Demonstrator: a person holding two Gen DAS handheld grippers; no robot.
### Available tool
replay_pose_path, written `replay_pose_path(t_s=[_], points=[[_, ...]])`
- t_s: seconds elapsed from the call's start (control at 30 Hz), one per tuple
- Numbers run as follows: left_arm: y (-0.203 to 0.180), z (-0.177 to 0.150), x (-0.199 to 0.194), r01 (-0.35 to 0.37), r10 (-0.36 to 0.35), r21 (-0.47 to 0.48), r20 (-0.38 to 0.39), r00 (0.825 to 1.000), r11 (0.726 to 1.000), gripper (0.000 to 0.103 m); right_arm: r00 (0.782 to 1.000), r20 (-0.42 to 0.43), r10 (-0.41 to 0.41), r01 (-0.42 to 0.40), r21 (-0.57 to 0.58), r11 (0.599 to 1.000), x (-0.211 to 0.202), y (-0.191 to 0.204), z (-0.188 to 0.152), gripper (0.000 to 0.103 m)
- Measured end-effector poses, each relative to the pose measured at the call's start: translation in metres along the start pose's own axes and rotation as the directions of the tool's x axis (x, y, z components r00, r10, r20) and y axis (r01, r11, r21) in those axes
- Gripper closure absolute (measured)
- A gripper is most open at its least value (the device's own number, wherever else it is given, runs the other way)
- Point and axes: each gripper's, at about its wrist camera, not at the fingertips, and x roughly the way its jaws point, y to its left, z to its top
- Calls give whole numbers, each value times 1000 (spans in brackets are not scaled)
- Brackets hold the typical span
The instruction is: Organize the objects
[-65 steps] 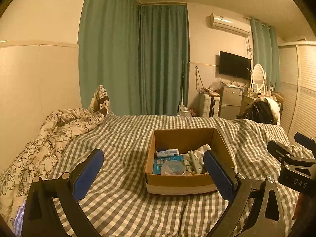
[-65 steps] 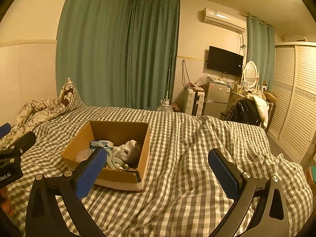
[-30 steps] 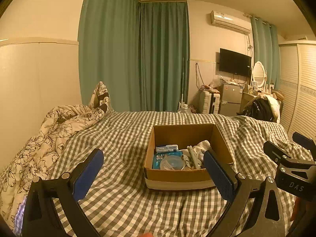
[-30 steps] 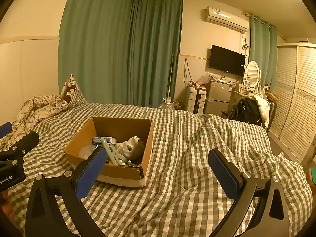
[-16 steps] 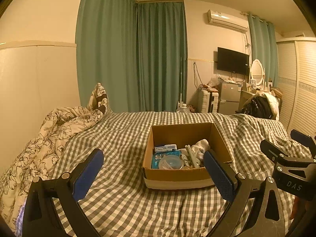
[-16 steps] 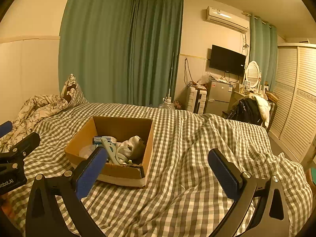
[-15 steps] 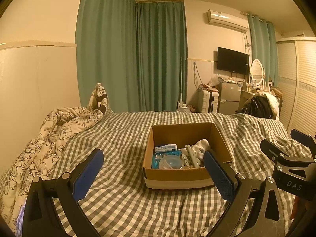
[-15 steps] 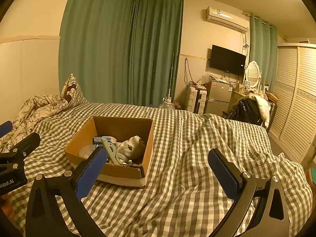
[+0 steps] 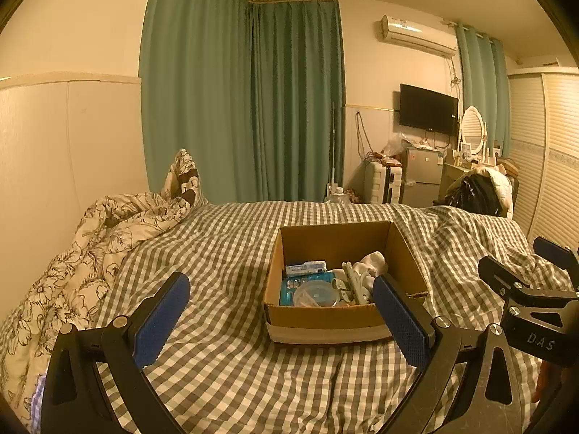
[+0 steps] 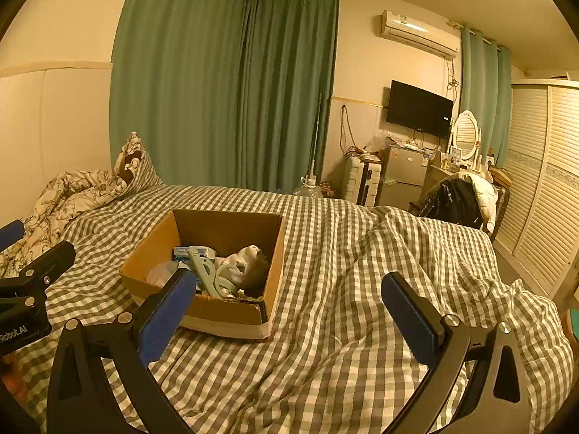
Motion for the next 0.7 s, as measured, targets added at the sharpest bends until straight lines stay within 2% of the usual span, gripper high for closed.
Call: replay_pose_path(t_s=[0.7], points=[[1,-2,0,-1,1,6,-9,1000,1000,0,1000,-1,0,0,-5,1000,1,-4,-2,0]])
